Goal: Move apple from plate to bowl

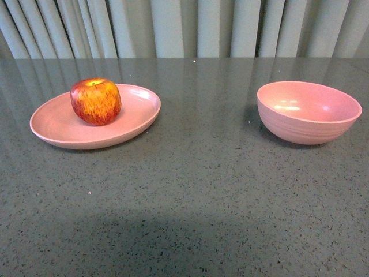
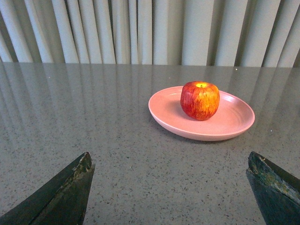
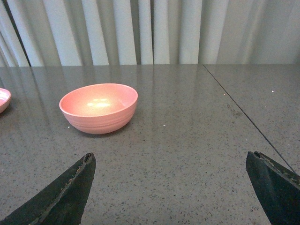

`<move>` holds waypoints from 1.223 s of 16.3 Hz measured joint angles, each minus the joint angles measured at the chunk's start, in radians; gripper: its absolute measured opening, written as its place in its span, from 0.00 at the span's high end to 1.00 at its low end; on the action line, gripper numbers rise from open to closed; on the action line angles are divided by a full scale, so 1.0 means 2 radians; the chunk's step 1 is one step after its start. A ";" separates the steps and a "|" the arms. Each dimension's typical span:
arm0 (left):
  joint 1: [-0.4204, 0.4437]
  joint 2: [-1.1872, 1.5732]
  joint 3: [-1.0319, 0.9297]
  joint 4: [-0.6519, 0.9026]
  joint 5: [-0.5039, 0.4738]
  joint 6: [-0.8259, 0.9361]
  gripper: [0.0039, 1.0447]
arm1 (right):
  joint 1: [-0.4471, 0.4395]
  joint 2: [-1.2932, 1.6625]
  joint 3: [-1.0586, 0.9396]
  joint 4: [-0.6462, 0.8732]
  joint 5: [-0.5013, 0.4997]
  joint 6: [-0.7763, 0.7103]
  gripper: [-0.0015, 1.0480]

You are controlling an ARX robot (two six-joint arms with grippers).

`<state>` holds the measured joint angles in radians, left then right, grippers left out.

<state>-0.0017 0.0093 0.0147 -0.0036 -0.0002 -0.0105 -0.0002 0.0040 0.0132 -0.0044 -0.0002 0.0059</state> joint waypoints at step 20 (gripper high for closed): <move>0.000 0.000 0.000 0.000 0.000 0.000 0.06 | 0.000 0.000 0.000 0.000 0.000 0.000 0.06</move>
<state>-0.0017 0.0093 0.0147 -0.0036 -0.0002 -0.0105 -0.0002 0.0040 0.0132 -0.0044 -0.0002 0.0059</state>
